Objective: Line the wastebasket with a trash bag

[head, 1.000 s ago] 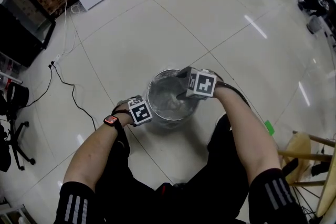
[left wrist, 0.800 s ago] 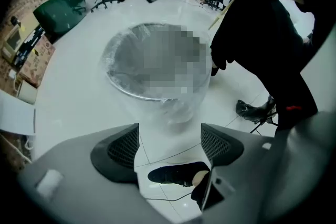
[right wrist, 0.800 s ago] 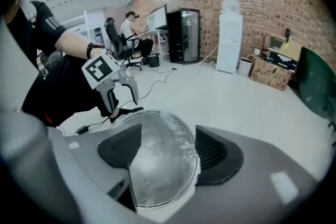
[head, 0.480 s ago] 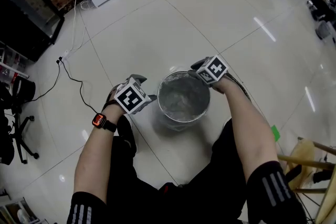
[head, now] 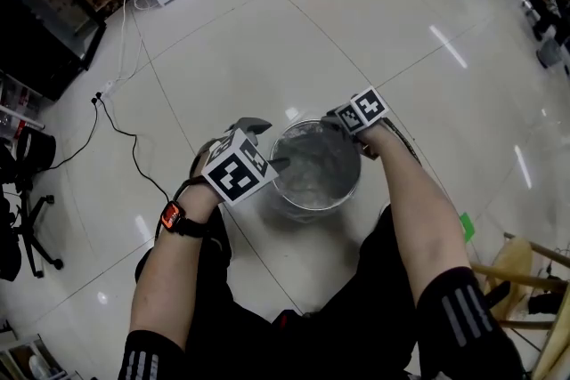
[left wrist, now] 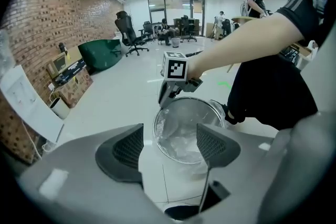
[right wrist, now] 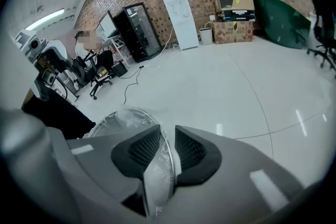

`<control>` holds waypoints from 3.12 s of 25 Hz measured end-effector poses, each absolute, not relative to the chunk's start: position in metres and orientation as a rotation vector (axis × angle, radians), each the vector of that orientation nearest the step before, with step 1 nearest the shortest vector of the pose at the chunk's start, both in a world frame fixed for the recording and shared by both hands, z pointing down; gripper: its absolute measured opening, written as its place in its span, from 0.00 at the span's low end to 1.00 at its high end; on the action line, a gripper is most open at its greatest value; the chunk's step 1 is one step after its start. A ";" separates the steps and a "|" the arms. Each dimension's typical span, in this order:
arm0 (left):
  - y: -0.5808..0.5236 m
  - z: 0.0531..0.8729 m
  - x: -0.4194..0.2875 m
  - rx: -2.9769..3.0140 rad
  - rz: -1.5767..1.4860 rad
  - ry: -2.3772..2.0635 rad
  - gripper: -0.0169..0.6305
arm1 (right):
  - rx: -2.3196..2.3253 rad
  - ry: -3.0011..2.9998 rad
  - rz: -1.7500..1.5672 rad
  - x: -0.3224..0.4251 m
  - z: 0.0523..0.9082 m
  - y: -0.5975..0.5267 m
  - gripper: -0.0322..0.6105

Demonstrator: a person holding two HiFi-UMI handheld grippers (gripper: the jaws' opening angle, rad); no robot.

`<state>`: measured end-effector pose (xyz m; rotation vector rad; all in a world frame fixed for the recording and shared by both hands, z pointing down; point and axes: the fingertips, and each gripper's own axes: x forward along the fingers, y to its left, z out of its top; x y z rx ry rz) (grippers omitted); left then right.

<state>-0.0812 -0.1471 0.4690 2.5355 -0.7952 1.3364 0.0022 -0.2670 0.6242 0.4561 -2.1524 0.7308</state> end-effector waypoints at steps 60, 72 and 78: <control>-0.128 0.413 -0.029 2.827 1.170 -0.776 0.47 | 0.548 -2.524 0.103 0.022 0.417 -0.135 0.06; -0.124 0.425 -0.027 2.839 1.241 -0.693 0.47 | 0.401 -2.460 -0.042 -0.007 0.425 -0.128 0.06; -0.125 0.423 -0.034 2.846 1.232 -0.726 0.45 | 0.400 -2.431 -0.093 -0.007 0.423 -0.129 0.06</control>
